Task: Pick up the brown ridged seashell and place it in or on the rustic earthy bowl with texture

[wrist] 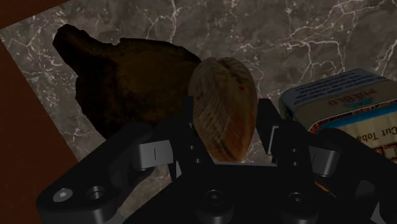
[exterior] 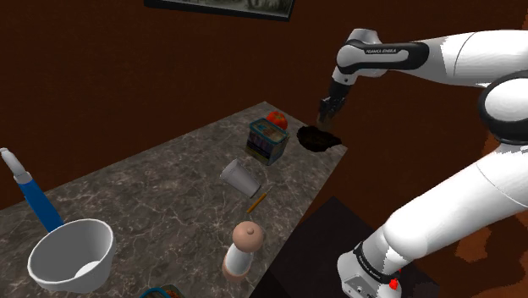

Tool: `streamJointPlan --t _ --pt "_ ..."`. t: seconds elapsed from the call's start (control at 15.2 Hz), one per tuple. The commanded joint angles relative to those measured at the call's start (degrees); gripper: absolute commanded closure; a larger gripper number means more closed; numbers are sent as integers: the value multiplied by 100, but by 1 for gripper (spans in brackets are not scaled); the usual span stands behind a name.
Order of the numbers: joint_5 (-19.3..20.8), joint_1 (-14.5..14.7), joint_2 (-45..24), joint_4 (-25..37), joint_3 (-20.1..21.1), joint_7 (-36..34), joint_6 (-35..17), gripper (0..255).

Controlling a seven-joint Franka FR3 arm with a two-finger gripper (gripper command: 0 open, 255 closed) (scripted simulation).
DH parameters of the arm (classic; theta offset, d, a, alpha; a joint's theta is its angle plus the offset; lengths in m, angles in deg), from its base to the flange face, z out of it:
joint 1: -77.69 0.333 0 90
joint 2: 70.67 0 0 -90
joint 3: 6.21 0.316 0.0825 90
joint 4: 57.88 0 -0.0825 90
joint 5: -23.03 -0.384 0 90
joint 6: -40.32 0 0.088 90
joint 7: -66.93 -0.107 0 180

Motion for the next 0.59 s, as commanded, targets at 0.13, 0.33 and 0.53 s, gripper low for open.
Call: streamJointPlan --t 0.13,0.33,0.53 --pt "-64 -226 -490 592 -313 584 93 255" --pt "-173 -407 -919 1103 -519 1012 179 255" --pt "-183 -414 -958 916 -517 1015 -46 255"
